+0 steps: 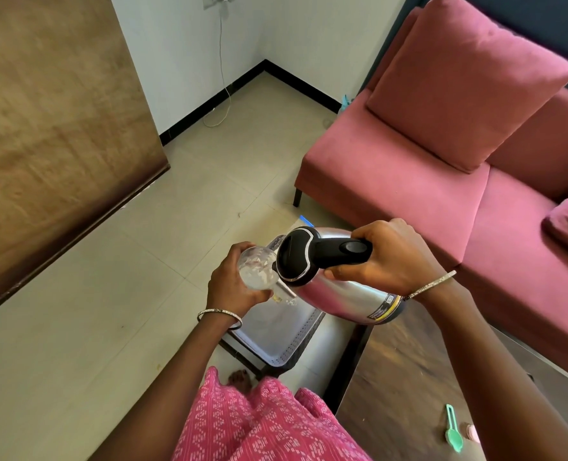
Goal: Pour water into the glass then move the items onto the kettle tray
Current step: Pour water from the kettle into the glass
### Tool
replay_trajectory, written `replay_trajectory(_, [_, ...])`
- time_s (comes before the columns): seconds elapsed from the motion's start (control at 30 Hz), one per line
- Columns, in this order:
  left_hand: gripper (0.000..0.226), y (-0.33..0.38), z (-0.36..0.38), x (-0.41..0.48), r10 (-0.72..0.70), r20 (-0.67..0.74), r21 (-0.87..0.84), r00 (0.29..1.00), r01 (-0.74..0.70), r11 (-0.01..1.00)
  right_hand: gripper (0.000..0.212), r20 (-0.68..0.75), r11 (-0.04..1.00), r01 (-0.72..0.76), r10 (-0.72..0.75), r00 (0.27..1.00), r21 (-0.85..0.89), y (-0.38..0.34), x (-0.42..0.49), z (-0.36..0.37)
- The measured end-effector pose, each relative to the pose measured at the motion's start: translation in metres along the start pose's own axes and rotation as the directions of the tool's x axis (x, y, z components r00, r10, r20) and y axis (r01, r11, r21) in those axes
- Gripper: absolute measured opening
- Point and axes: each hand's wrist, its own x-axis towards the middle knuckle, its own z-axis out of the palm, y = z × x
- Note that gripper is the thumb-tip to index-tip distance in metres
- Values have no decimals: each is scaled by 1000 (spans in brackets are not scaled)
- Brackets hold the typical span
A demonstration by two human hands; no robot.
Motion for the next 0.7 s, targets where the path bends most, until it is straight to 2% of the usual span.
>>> replay_trajectory(0.7, [93, 2, 0, 11, -9, -3, -10, 1000, 9, 1000, 50, -16, 1000, -8, 7, 1000, -13, 2, 12, -2])
